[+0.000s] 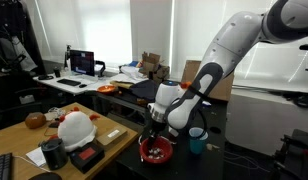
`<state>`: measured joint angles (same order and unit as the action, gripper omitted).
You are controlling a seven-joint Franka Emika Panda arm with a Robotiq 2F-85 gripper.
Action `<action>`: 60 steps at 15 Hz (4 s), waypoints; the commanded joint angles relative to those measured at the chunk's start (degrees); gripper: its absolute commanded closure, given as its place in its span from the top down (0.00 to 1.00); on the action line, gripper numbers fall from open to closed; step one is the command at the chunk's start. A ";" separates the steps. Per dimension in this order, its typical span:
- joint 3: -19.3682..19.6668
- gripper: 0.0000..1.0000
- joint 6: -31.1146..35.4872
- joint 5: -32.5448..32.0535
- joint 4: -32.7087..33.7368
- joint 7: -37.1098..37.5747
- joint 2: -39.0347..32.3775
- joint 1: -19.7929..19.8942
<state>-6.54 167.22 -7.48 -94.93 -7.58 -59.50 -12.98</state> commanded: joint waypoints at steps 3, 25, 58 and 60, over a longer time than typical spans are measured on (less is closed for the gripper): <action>-4.97 1.00 -2.29 1.68 10.19 -0.69 -8.54 3.41; -4.02 1.00 5.25 5.89 -6.17 5.15 -0.28 5.63; 3.87 1.00 -3.92 -0.12 -15.82 4.56 6.66 -2.34; 3.63 1.00 -3.54 -0.16 -15.27 4.48 6.02 -2.46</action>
<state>-2.58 163.73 -6.56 -107.89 -3.22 -55.59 -15.35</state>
